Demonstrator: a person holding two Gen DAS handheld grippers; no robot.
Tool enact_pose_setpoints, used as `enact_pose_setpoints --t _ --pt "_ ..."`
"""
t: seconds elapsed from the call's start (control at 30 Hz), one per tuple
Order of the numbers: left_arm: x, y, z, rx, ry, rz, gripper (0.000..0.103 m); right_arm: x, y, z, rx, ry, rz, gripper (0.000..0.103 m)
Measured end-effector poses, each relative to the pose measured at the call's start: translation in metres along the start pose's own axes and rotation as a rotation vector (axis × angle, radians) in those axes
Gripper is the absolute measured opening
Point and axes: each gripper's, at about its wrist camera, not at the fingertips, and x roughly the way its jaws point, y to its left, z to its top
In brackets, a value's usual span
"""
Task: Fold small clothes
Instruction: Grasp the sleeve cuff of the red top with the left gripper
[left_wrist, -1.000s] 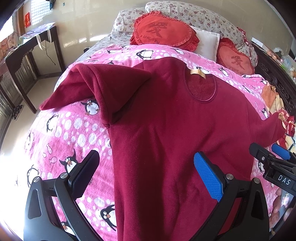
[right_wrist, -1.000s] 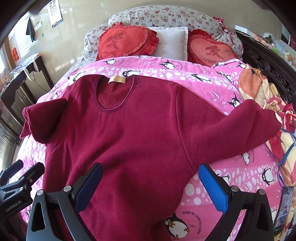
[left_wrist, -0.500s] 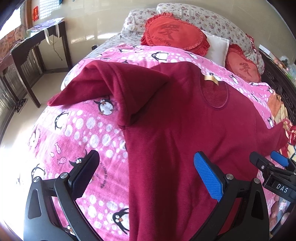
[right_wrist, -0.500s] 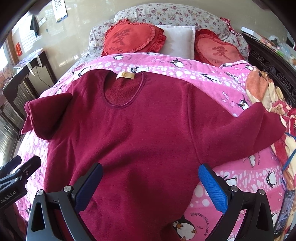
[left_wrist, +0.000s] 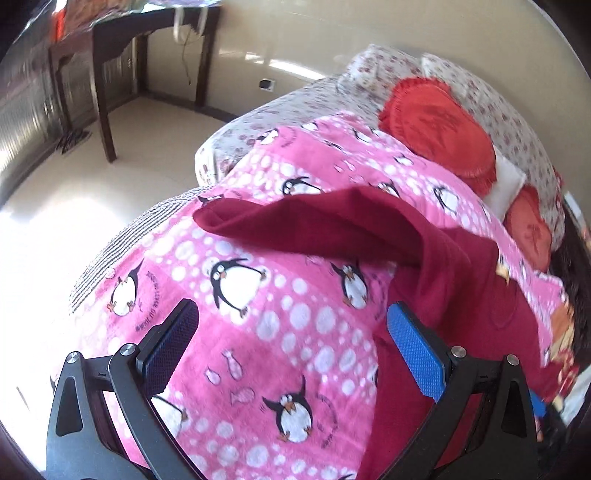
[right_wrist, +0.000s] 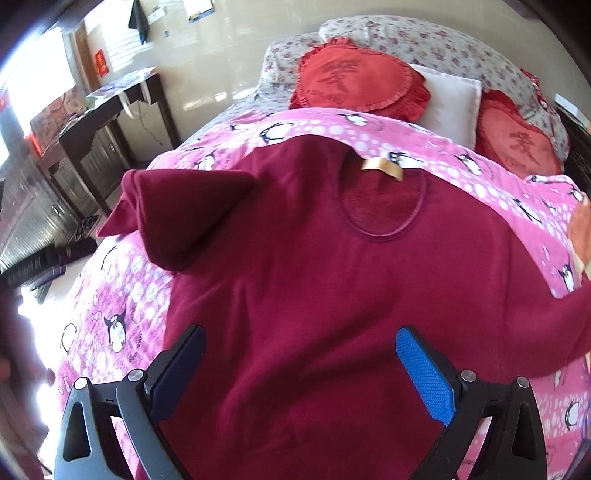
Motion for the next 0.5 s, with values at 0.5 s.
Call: enact_pose_setpoints --t 0.5 --pt "0.092 0.073 0.06 -0.363 0.103 -0.092 0.095 0.032 0.001 0.004 0.023 0.076 0.039 0.102"
